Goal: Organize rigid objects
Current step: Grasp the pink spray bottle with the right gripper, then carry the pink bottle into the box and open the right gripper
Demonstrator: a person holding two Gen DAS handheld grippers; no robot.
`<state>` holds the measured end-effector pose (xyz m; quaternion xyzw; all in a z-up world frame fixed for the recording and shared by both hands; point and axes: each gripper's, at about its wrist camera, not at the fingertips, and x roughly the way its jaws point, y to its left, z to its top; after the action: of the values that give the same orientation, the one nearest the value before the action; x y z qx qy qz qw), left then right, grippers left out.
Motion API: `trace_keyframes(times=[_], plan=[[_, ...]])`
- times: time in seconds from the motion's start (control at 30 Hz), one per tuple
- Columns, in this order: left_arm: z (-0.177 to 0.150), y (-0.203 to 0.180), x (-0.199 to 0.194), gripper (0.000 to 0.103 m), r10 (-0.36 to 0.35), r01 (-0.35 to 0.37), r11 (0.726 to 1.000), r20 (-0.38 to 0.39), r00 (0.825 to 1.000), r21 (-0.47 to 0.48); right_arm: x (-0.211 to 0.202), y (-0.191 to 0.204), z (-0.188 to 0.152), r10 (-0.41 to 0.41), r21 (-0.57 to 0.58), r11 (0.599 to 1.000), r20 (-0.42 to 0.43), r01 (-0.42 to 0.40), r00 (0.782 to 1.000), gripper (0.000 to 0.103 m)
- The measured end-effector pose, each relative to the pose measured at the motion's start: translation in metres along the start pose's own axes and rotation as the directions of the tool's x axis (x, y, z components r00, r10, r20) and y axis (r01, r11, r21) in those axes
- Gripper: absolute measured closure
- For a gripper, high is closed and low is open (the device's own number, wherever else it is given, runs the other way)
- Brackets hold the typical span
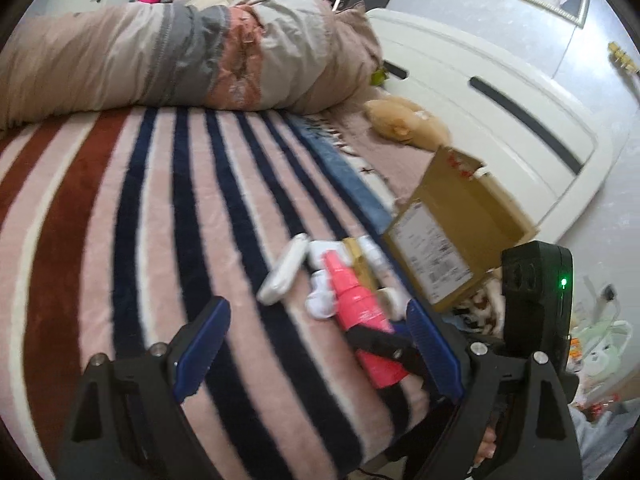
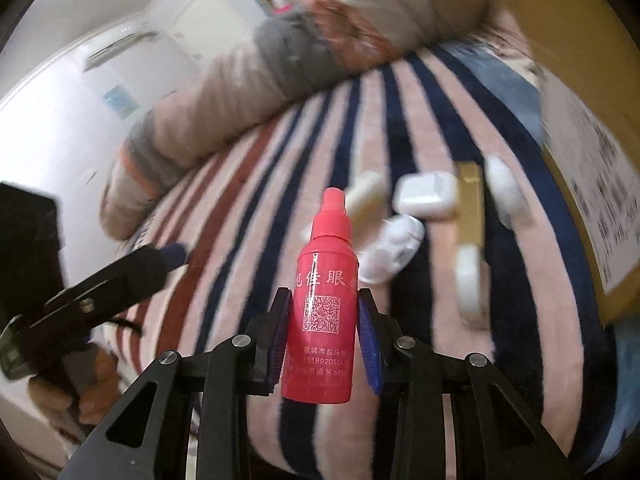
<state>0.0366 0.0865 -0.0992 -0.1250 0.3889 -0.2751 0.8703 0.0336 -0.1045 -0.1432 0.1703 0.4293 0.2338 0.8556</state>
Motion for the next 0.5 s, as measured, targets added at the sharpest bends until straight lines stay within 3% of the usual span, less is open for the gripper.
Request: trace_keyframes(times=[0.1, 0.23, 0.37, 0.5], plan=[[0.007, -0.006, -0.002, 0.016, -0.065, 0.065, 0.998, 0.009, 0.998, -0.011, -0.015, 0.022, 0.004, 0.054, -0.121, 0.991, 0.014, -0.052, 0.998, 0.075], [0.021, -0.024, -0.007, 0.041, -0.108, 0.107, 0.994, 0.031, 0.994, 0.032, -0.038, 0.047, 0.014, 0.139, -0.256, 0.959, 0.048, -0.122, 0.989, 0.075], [0.043, -0.046, -0.017, 0.067, -0.130, 0.124, 0.989, 0.079, 0.988, 0.076, -0.063, 0.058, 0.026, 0.159, -0.364, 0.924, 0.103, -0.112, 0.982, 0.075], [0.064, -0.083, -0.023, 0.074, -0.150, 0.129, 0.977, 0.116, 0.982, 0.169, -0.093, 0.047, 0.038, 0.181, -0.393, 0.913, 0.161, -0.105, 0.970, 0.075]])
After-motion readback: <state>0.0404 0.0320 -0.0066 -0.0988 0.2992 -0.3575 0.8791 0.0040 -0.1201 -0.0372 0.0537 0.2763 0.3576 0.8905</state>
